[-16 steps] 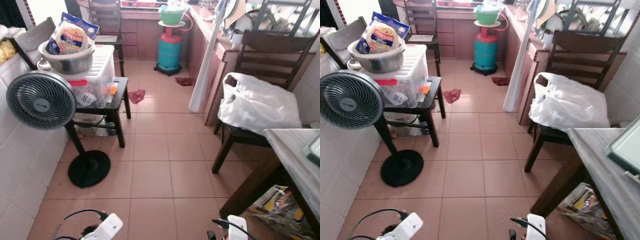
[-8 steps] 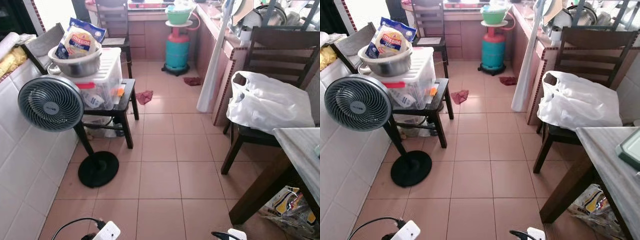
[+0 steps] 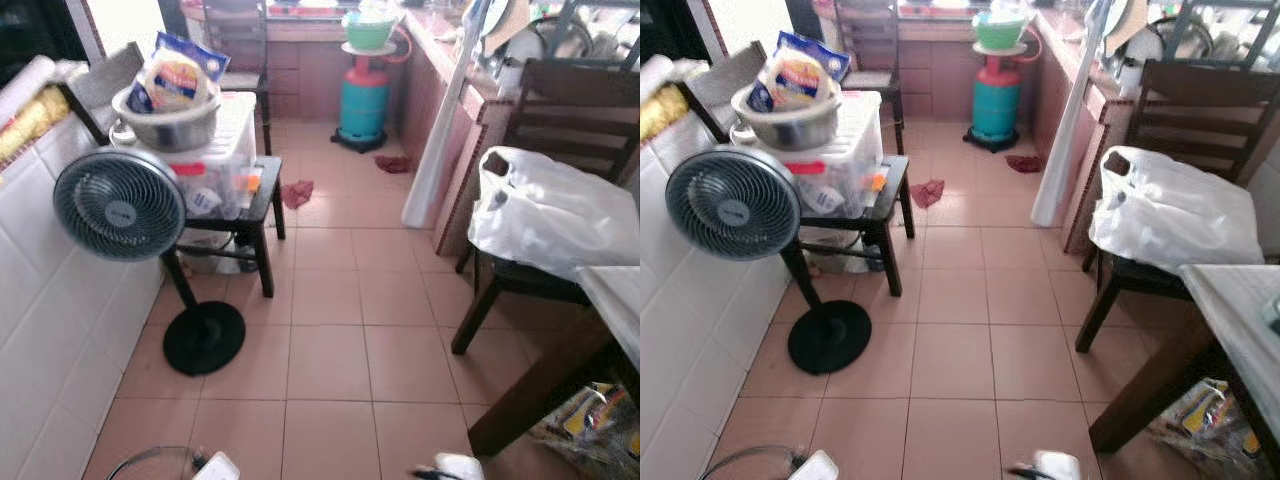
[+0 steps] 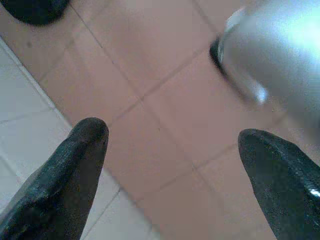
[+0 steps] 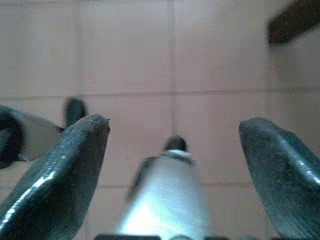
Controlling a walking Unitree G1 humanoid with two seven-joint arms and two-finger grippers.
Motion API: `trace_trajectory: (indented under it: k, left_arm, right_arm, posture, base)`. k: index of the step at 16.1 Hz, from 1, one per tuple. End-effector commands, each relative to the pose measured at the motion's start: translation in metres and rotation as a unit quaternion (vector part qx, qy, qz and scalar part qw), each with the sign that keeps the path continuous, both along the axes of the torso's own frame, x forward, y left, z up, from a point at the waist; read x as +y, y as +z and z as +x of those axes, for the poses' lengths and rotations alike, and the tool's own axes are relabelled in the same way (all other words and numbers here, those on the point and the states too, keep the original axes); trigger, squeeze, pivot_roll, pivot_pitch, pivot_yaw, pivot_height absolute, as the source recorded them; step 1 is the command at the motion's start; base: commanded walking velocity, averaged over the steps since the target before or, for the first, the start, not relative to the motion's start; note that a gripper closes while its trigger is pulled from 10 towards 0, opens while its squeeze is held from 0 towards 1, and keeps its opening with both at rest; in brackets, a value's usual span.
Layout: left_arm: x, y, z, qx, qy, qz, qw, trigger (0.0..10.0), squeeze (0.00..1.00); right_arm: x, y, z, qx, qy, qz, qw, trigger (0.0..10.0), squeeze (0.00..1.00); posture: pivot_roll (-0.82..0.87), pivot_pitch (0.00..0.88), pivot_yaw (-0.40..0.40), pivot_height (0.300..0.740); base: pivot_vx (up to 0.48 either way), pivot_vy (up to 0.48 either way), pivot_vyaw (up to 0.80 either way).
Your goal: Setting the table
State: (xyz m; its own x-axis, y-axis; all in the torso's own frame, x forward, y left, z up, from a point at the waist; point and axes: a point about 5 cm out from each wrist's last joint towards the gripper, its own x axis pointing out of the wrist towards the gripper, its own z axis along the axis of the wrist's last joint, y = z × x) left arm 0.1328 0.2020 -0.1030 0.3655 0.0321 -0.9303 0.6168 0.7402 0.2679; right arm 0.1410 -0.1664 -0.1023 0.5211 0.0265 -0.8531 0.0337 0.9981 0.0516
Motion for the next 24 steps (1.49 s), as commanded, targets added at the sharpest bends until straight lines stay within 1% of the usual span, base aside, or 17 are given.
trace_trajectory:
  k: [1,2,3,5,11,16,22,24]
  left_arm:
    - [-0.006,0.001,0.004,-0.006,-0.011,-0.005,1.000,10.0,0.00]
    - [-0.006,0.000,0.004,-0.004,-0.012,-0.006,1.000,10.0,0.00]
    - [-0.010,0.000,0.004,-0.002,-0.018,-0.008,1.000,10.0,0.00]
    - [-0.015,0.000,0.007,-0.005,-0.029,-0.010,1.000,10.0,0.00]
    - [-0.022,0.001,0.012,-0.009,-0.043,-0.011,0.999,10.0,0.00]
    - [-0.022,0.001,0.012,-0.008,-0.049,-0.010,0.999,10.0,0.00]
    - [-0.023,0.002,0.014,-0.014,-0.063,-0.013,0.998,10.0,0.00]
    - [-0.023,0.002,0.014,-0.014,-0.066,-0.016,0.998,10.0,0.00]
  right_arm:
    - [-0.010,-0.003,-0.009,0.015,-0.006,-0.009,1.000,10.0,0.00]
    - [-0.009,-0.003,-0.009,0.016,0.001,-0.012,1.000,10.0,0.00]
    - [-0.008,-0.003,-0.010,0.019,0.022,-0.021,0.999,10.0,0.00]
    - [-0.007,-0.003,-0.011,0.020,0.022,-0.021,0.999,10.0,0.00]
    - [-0.003,-0.004,-0.013,0.020,0.040,-0.028,0.999,10.0,0.00]
    - [-0.002,-0.004,-0.011,0.016,0.052,-0.034,0.998,10.0,0.00]
    - [-0.004,-0.003,-0.010,0.013,0.063,-0.039,0.997,10.0,0.00]
    - [-0.007,-0.002,-0.010,0.011,0.066,-0.042,0.997,10.0,0.00]
  posture:
    - [0.14,0.031,-0.019,0.740]
    - [0.14,0.034,-0.018,0.740]
    - [0.14,0.039,-0.013,0.740]
    - [0.14,0.040,-0.009,0.740]
    - [0.13,0.047,-0.004,0.740]
    - [0.13,0.047,-0.016,0.740]
    - [0.13,0.045,-0.019,0.740]
    - [0.13,0.044,-0.018,0.740]
  base:
    - [0.000,0.472,0.00]
    - [0.000,0.472,0.00]
    - [0.000,0.476,0.00]
    - [0.000,0.476,0.00]
    - [0.000,0.476,0.00]
    - [0.000,0.476,0.00]
    - [0.000,0.000,0.00]
    - [0.000,0.000,0.80]
